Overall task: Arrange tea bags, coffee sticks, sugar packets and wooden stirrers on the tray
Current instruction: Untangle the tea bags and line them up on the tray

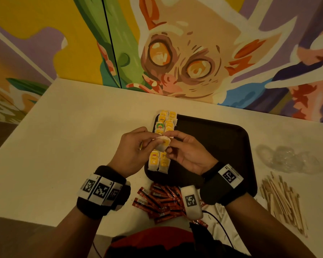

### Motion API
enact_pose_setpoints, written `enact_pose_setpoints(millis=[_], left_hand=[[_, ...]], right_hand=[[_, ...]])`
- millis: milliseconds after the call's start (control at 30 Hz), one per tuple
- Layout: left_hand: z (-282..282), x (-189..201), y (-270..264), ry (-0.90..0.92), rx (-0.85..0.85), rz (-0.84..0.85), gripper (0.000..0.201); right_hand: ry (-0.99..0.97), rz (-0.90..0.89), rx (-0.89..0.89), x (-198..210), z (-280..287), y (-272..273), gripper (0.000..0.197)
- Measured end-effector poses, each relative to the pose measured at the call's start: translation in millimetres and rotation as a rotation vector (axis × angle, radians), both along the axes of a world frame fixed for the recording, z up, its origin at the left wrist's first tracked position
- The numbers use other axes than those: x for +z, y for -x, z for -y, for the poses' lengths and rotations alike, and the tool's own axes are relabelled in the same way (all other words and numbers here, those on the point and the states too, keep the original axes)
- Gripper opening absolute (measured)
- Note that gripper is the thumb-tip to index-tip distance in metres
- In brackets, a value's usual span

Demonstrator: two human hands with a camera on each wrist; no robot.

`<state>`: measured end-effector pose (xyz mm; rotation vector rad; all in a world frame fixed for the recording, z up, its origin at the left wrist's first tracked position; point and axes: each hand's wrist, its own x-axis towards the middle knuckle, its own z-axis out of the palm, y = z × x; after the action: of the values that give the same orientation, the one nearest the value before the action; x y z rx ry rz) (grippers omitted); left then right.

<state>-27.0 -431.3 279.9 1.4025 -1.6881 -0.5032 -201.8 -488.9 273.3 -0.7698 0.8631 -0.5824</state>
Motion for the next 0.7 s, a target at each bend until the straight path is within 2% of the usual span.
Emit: enact_pose_setpoints(millis=[200,333,400,467,533,633,700], left_hand=[[3.7,-7.4,0.4,0.03,0.167,-0.032,0.016],[4.7,-16.2,-1.3,-0.032,0.2,-0.038,0.01],[3.8,-23.0,-2.0,-0.083,0.195,-0.028,0.011],[1.8,-30.5,-3.6,-0.119,0.222,-0.02,0.011],[-0.8,-37.5,-6.9,-0.166,0.281,-0.018,0.011],[-5.8,-45.3,-13.0,-0.238,0.343,-0.033,0.014],[-9.5,-48.0,-15.5,-0.27,0.359,-0.041,0.014]], right_hand=[[0.126,-0.069,-0.07,-9.1,-10.0,-7.4,0.017],[0.462,-0.288,-0.025,-18.8,-16.9,-12.2,0.012],[0.547,-0.343,-0.054,-25.6,-16.8,-14.8,0.008],[0.548,-0.4,-0.049,-37.7,-15.3,-17.5,0.006],[0.532,-0.482,-0.01,-54.7,-14.3,-19.8,0.012],[0.466,-0.6,0.094,-76.4,-16.2,-21.2,0.006],[0.426,-0.691,0.175,-91.1,-17.2,-21.6,0.015]])
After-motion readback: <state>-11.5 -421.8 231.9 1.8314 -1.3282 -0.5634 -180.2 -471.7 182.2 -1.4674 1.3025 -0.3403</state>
